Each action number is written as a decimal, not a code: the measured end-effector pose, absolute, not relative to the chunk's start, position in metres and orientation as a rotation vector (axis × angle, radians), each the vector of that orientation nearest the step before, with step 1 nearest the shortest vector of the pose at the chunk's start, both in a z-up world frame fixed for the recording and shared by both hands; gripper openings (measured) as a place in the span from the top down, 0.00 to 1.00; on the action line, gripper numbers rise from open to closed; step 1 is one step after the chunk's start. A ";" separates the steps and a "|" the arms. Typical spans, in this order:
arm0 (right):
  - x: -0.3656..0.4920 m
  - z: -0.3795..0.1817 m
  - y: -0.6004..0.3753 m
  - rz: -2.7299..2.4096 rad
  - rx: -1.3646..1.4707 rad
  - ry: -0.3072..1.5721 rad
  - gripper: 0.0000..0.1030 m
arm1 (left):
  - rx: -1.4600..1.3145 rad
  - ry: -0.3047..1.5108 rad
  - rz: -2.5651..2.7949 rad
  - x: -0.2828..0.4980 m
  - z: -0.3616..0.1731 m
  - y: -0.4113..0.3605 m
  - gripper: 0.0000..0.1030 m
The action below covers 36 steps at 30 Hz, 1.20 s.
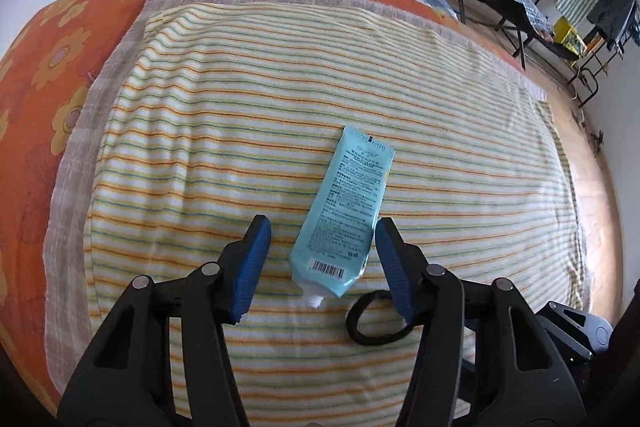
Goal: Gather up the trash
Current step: 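Grasp the light-blue tube with the left tool while the right tool grasps the black hair tie, then carry the tube and hair tie over the blue basket and open both tools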
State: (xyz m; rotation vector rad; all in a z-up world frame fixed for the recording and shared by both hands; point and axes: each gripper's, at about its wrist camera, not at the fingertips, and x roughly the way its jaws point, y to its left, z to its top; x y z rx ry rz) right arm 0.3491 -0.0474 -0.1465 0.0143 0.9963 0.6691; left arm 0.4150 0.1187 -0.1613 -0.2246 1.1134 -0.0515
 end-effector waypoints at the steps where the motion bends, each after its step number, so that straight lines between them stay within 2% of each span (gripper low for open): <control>1: 0.350 -0.147 -0.046 0.670 0.012 0.996 0.70 | -0.219 1.114 -0.051 0.417 -0.162 0.118 0.45; 3: 0.352 -0.147 -0.042 0.666 0.002 0.993 0.71 | -0.212 1.112 -0.049 0.420 -0.163 0.117 0.46; 5: 0.355 -0.149 -0.038 0.660 -0.009 0.992 0.71 | -0.208 1.110 -0.041 0.422 -0.164 0.118 0.57; 8: 0.361 -0.154 -0.033 0.651 -0.020 0.999 0.77 | -0.210 1.100 -0.029 0.424 -0.163 0.122 0.58; 14: 0.362 -0.159 -0.015 0.641 -0.098 0.983 0.77 | -0.254 1.078 -0.019 0.421 -0.164 0.136 0.64; 15: 0.362 -0.160 -0.013 0.639 -0.114 0.978 0.77 | -0.262 1.076 -0.017 0.420 -0.164 0.138 0.64; 17: 0.362 -0.161 -0.007 0.619 -0.162 0.966 0.89 | -0.271 1.073 -0.012 0.419 -0.163 0.142 0.65; 22: 0.364 -0.160 -0.003 0.603 -0.200 0.956 0.97 | -0.278 1.063 0.010 0.412 -0.161 0.151 0.66; 36: 0.336 -0.120 -0.028 0.620 -0.121 0.902 0.97 | -0.316 0.993 -0.012 0.350 -0.127 0.162 0.66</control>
